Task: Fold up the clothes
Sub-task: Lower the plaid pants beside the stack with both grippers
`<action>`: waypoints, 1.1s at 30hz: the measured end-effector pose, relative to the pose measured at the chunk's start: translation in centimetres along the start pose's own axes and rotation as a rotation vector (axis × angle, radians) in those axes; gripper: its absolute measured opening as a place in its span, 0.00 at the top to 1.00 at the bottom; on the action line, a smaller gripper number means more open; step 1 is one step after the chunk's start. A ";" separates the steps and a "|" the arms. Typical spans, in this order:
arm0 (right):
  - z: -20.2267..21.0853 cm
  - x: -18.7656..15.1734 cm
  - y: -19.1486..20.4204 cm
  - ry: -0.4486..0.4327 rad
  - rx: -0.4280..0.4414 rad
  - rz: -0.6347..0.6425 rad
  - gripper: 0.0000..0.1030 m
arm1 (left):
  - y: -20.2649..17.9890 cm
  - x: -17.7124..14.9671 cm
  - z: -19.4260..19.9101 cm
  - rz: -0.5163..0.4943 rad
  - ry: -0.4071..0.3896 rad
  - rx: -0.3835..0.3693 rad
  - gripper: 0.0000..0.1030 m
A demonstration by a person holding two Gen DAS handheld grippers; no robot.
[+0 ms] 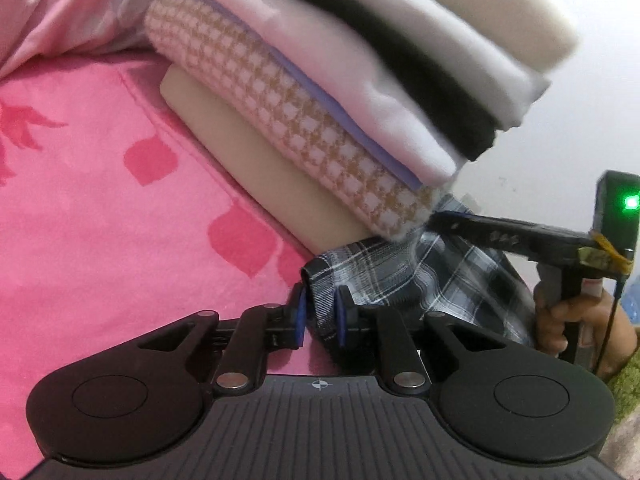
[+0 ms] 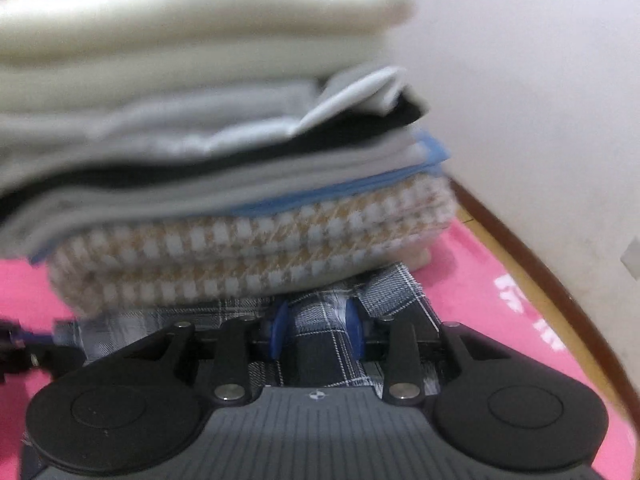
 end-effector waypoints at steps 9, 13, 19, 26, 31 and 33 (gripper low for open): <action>-0.6 1.3 1.4 -0.030 0.073 -0.015 0.66 | 5.8 3.3 -1.5 0.247 -0.056 0.007 0.73; -1.0 1.3 1.4 0.013 0.099 0.019 0.66 | 6.9 5.4 -2.7 0.329 -0.081 -0.056 0.73; -2.2 2.0 2.3 0.048 0.105 0.084 0.65 | 7.7 7.5 -3.8 0.376 -0.128 -0.118 0.74; -2.7 3.2 2.9 0.037 0.100 0.091 0.64 | 8.7 9.9 -4.2 0.387 -0.188 -0.142 0.75; -3.0 4.2 3.3 0.027 0.079 0.089 0.64 | 9.4 11.2 -4.4 0.393 -0.202 -0.146 0.75; -3.1 4.4 3.4 0.024 0.076 0.088 0.64 | 9.7 11.6 -4.5 0.405 -0.207 -0.152 0.75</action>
Point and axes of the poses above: each gripper's, at about its wrist camera, not at the fingertips, and z roughly against the way its jaws point, y to its left, x to its top, the point moved 10 cm from there along -z, roughly the way its jaws point, and after that the axes turned 13 degrees about y, right-handed, at the moved point
